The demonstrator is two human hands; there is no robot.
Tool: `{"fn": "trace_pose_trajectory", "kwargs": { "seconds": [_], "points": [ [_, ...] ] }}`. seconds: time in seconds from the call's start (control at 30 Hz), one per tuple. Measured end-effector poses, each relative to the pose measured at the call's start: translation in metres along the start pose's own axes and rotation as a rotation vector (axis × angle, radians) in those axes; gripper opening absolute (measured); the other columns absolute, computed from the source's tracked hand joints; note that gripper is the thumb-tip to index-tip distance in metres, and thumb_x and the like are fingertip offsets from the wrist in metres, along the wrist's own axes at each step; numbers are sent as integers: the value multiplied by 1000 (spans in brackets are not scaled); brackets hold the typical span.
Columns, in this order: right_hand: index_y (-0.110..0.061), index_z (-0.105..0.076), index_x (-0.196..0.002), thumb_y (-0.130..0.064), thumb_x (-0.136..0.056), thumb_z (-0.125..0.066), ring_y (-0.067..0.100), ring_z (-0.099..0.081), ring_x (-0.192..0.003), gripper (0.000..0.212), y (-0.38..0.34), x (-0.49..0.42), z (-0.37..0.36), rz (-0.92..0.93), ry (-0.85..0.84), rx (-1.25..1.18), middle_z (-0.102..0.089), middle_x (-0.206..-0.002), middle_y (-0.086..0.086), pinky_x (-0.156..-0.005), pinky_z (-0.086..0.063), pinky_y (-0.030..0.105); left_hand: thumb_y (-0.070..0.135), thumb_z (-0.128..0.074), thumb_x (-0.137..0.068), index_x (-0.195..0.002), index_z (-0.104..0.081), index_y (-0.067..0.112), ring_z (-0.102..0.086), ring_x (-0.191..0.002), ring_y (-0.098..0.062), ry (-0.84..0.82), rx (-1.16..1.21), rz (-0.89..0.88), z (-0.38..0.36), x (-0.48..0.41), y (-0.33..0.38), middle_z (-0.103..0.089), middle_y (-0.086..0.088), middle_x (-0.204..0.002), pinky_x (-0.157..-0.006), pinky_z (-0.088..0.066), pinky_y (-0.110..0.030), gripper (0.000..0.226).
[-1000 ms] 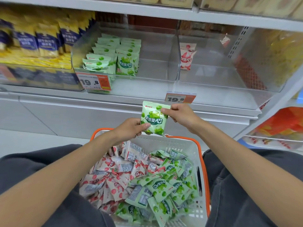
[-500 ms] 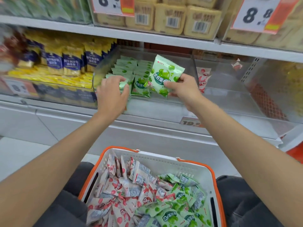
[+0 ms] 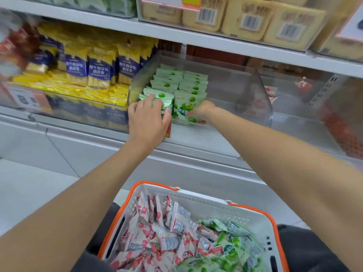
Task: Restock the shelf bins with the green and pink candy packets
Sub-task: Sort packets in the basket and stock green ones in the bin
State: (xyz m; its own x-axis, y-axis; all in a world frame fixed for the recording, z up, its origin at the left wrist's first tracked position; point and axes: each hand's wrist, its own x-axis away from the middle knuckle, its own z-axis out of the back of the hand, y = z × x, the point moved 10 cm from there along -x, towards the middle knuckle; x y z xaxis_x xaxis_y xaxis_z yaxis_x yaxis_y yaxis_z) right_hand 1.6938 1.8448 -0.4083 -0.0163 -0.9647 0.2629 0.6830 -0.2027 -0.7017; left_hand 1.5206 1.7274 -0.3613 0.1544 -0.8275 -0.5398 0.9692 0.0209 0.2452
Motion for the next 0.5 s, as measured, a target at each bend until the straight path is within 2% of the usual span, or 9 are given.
{"fn": "trace_pose_trajectory", "kwargs": {
  "seconds": [0.17, 0.37, 0.43, 0.47, 0.5],
  "points": [
    [-8, -53, -122, -22, -83, -76, 22, -59, -105, 47, 1, 2, -9, -56, -27, -118, -59, -122, 6, -71, -48, 26, 45, -25, -94, -113, -67, 18, -53, -119, -25, 1, -20, -5, -2, 0, 0, -53, -4, -140, -101, -27, -41, 54],
    [-8, -56, -124, -21, -86, -73, 23, -61, -107, 44, -1, 3, -9, -11, -28, -128, -60, -122, 7, -70, -47, 25, 45, -23, -93, -113, -67, 17, -53, -119, -26, 6, -38, -3, -1, 0, 0, -53, -5, -140, -101, -27, -41, 55],
    [-8, -59, -110, -21, -87, -73, 23, -62, -92, 30, 4, 7, -4, -23, -42, -154, -62, -108, 8, -68, -49, 28, 44, -28, -94, -114, -66, 17, -52, -121, -26, 1, -18, -6, -2, 0, 1, -53, -6, -140, -102, -28, -42, 51],
    [-9, -58, -95, -22, -87, -72, 21, -60, -80, 21, 5, 12, 3, -24, -33, -118, -61, -94, 7, -64, -49, 29, 43, -32, -95, -115, -66, 16, -51, -122, -26, -3, 2, -1, -1, 0, 1, -53, -6, -140, -103, -28, -42, 48],
    [-11, -52, -82, -23, -87, -72, 20, -55, -72, 23, 6, 17, 13, 6, 7, -34, -56, -82, 5, -61, -47, 29, 41, -36, -96, -115, -65, 16, -50, -123, -26, 0, 30, 4, 2, -1, 1, -53, -6, -138, -104, -28, -42, 43]
  ]
}}
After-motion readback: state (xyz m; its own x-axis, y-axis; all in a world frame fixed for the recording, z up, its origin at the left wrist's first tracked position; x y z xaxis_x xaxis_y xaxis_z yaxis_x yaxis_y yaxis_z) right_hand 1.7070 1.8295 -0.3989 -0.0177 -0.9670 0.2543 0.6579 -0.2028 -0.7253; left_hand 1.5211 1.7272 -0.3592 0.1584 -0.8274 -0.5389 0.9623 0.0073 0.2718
